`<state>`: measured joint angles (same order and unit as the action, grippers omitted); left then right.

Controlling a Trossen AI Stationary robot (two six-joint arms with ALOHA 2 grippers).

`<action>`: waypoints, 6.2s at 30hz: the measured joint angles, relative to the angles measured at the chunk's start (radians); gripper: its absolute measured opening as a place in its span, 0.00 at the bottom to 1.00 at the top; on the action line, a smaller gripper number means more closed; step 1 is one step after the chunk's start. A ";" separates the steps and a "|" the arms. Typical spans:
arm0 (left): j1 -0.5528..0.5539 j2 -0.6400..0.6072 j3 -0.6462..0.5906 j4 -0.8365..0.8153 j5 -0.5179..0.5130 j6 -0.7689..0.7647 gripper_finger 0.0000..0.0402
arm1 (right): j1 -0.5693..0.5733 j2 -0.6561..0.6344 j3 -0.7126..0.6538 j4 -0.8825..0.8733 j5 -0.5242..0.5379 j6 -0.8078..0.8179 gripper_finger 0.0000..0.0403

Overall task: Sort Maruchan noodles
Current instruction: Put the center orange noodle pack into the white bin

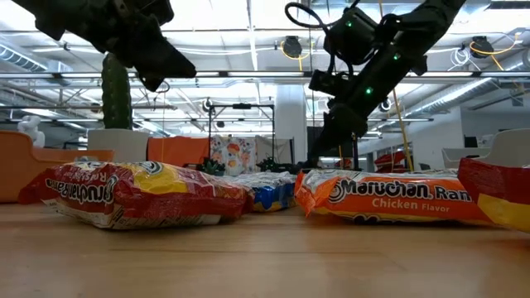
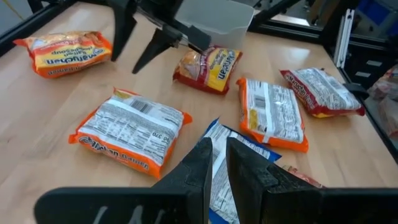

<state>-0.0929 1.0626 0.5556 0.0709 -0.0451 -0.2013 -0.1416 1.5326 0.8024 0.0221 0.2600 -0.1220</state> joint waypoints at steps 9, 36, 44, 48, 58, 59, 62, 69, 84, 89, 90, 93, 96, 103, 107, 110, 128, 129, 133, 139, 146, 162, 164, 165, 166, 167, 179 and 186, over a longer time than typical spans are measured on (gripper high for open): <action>-0.092 0.000 0.000 0.000 0.001 -0.018 0.13 | -0.035 0.005 0.000 0.003 -0.032 -0.062 0.41; -0.153 -0.001 0.000 0.060 -0.009 0.003 0.13 | -0.107 0.214 0.000 0.118 -0.107 -0.167 0.41; -0.154 -0.001 0.000 0.059 -0.010 0.015 0.13 | -0.107 0.281 0.002 0.243 -0.107 -0.216 0.41; -0.155 -0.001 0.000 0.059 -0.010 0.015 0.13 | -0.107 0.277 0.002 0.258 -0.135 -0.239 0.41; -0.156 -0.001 -0.001 0.062 -0.010 0.015 0.13 | -0.099 0.250 -0.002 0.240 -0.193 -0.240 0.22; -0.156 -0.001 -0.001 0.061 -0.010 0.015 0.13 | -0.099 0.250 -0.002 0.243 -0.195 -0.234 0.19; -0.156 -0.001 -0.001 0.061 -0.010 0.015 0.13 | -0.099 0.250 -0.002 0.243 -0.194 -0.219 0.11; -0.156 -0.001 -0.001 0.061 -0.010 0.014 0.13 | -0.099 0.233 -0.002 0.246 -0.190 -0.221 0.02; -0.177 -0.001 -0.001 0.061 -0.037 0.002 0.13 | -0.049 -0.040 -0.001 0.227 -0.181 -0.197 0.00; -0.177 -0.001 -0.001 0.061 -0.061 -0.001 0.13 | -0.010 -0.107 -0.001 0.233 -0.125 -0.197 0.00; -0.177 -0.001 -0.001 0.062 -0.062 0.006 0.13 | 0.000 -0.118 -0.001 0.232 -0.106 -0.197 0.00; -0.186 -0.001 -0.001 0.078 -0.070 0.020 0.13 | 0.035 -0.146 -0.001 0.232 -0.079 -0.197 0.00; -0.199 0.000 -0.001 0.103 -0.092 0.023 0.13 | 0.074 -0.177 -0.001 0.233 -0.048 -0.195 0.00; -0.244 0.000 -0.001 0.195 -0.115 0.098 0.13 | 0.162 -0.240 -0.001 0.235 0.080 -0.178 0.00; -0.277 0.000 -0.001 0.249 -0.116 0.102 0.13 | 0.217 -0.275 -0.001 0.238 0.131 -0.176 0.00; -0.299 0.000 -0.001 0.262 -0.145 0.102 0.18 | 0.259 -0.307 0.000 0.237 0.164 -0.156 0.00; -0.282 0.040 -0.001 0.374 -0.274 0.323 0.64 | 0.378 -0.363 0.000 0.249 0.367 -0.122 0.00; -0.277 0.057 -0.001 0.394 -0.274 0.323 0.65 | 0.386 -0.363 0.000 0.253 0.372 -0.122 0.00; -0.255 0.158 -0.001 0.498 -0.272 0.333 0.72 | 0.414 -0.363 0.000 0.300 0.374 -0.130 0.00; -0.227 0.274 0.001 0.694 -0.304 0.357 0.81 | 0.441 -0.363 0.000 0.318 0.372 -0.151 0.00; -0.198 0.375 0.058 0.700 -0.304 0.306 0.83 | 0.452 -0.363 0.000 0.366 0.367 -0.163 0.00; -0.201 0.601 0.251 0.770 -0.430 0.356 0.83 | 0.473 -0.363 0.000 0.369 0.366 -0.128 0.00; -0.200 0.602 0.258 0.771 -0.446 0.355 0.83 | 0.473 -0.360 0.000 0.370 0.367 -0.108 0.00; -0.197 0.602 0.260 0.772 -0.458 0.352 0.83 | 0.473 -0.354 0.000 0.372 0.367 -0.096 0.00; -0.193 0.602 0.261 0.772 -0.467 0.349 0.83 | 0.473 -0.348 0.000 0.373 0.367 -0.088 0.00; -0.188 0.602 0.261 0.772 -0.472 0.349 0.83 | 0.473 -0.343 0.000 0.368 0.367 -0.085 0.00; -0.163 0.602 0.261 0.769 -0.442 0.395 0.55 | 0.496 -0.327 0.000 0.360 0.367 -0.032 0.00; -0.169 0.595 0.261 0.767 -0.435 0.456 0.36 | 0.529 -0.329 0.000 0.345 0.369 -0.020 0.00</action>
<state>-0.2623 1.6577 0.8162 0.8383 -0.4806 0.2545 0.3878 1.2032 0.8028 0.3667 0.6287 -0.1421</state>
